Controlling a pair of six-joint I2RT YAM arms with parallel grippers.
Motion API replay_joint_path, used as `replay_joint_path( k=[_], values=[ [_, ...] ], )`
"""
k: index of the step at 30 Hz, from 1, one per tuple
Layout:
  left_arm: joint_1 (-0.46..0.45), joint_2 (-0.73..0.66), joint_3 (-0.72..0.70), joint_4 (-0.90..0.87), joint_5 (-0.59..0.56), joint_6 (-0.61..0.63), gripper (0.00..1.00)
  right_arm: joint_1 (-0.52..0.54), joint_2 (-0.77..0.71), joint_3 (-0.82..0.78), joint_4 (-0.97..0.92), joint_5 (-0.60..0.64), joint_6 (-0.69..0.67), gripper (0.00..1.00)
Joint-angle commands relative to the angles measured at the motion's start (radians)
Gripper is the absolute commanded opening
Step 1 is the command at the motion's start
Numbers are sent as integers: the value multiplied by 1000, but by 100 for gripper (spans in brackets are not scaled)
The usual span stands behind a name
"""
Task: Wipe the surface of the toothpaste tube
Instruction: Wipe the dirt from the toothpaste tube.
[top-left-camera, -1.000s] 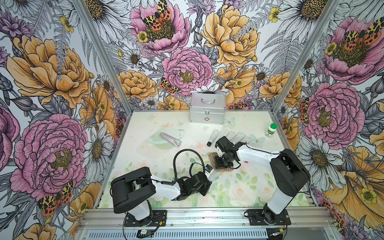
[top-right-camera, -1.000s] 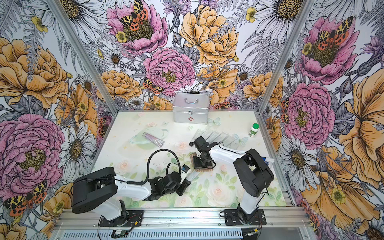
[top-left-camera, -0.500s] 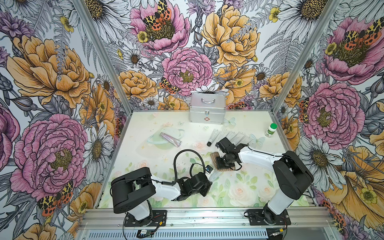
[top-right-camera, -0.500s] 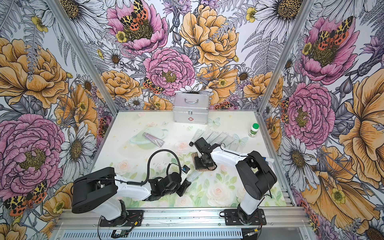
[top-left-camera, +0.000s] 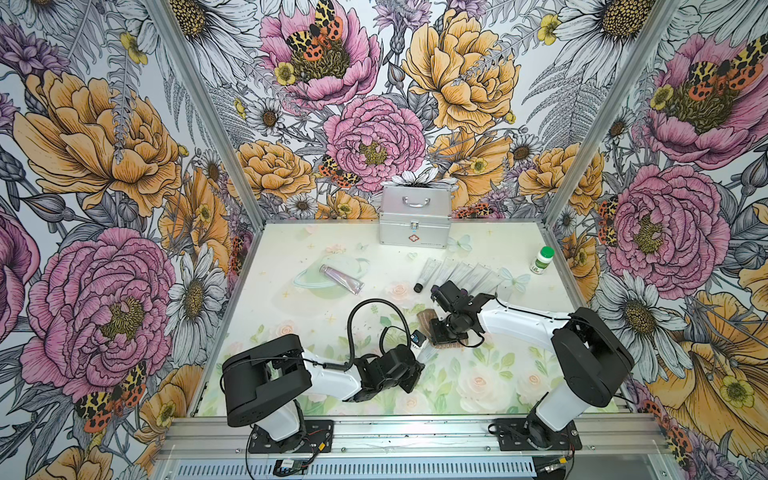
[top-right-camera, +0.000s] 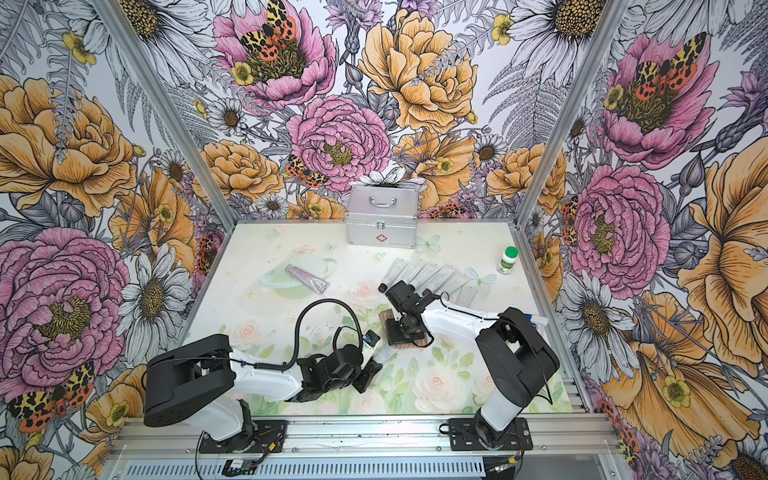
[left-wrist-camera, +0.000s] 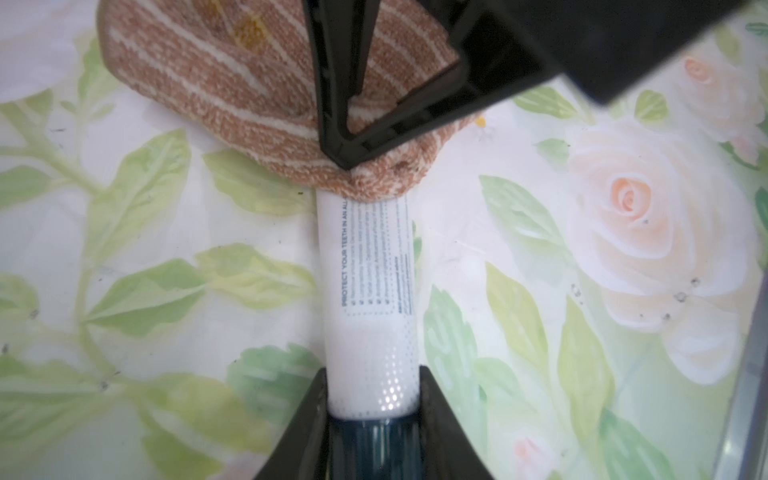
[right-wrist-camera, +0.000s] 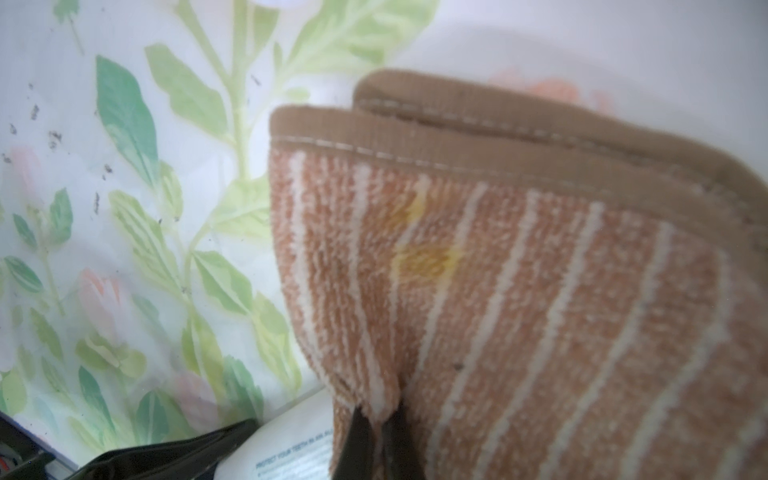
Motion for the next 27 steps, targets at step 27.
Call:
replay_joint_path(
  k=[27],
  values=[
    [4, 30, 0, -71, -36, -14, 30, 44, 6, -29, -110, 34, 5, 0]
  ],
)
